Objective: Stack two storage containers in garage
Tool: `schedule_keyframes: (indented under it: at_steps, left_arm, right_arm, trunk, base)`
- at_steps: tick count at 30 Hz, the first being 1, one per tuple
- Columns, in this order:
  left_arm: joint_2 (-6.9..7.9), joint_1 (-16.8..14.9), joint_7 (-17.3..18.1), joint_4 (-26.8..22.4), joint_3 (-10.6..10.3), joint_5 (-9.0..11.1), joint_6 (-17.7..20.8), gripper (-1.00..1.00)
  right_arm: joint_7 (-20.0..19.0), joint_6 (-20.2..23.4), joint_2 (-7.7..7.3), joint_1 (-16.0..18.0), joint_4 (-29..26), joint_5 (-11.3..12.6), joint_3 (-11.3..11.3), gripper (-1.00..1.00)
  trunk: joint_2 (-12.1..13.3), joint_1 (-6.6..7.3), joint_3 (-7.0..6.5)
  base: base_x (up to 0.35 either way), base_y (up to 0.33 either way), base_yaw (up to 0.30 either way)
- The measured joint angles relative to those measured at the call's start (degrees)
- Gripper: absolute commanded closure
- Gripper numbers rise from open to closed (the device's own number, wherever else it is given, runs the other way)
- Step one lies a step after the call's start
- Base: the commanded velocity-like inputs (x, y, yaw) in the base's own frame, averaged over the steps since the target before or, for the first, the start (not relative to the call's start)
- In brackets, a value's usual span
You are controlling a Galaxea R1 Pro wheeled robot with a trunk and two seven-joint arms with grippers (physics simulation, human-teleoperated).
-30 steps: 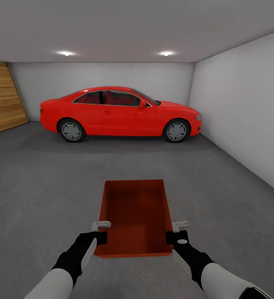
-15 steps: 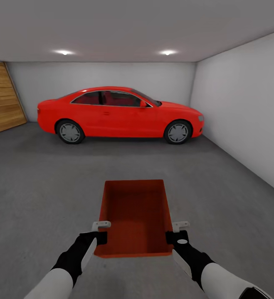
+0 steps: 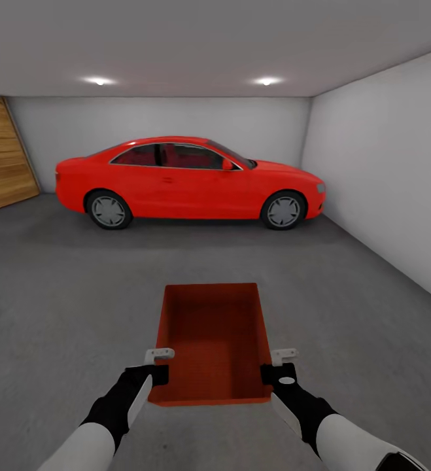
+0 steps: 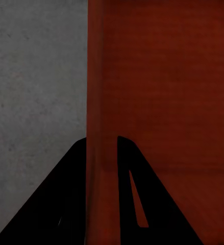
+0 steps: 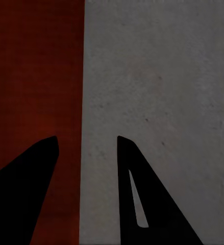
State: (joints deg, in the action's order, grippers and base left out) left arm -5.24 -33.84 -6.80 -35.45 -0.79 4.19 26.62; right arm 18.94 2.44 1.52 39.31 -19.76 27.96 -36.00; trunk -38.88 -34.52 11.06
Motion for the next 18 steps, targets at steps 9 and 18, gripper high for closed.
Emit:
schedule_keyframes:
  at_steps: [9, 18]
  left_arm:
    - [-0.01, -0.01, 0.03, 0.01, 0.02, -0.04, -0.02, 1.00]
    - [-0.01, -0.01, 0.04, 0.03, 0.02, -0.05, -0.05, 1.00]
  right_arm:
    - [0.02, 0.00, -0.01, -0.01, -0.02, -0.03, 0.02, 1.00]
    - [0.03, 0.00, -0.01, -0.01, -0.03, -0.03, 0.02, 1.00]
  trunk:
    - [0.00, 0.00, 0.00]
    - [0.00, 0.00, 0.00]
  base:
    - [0.321, 0.072, -0.109]
    - [0.321, 0.004, -0.269]
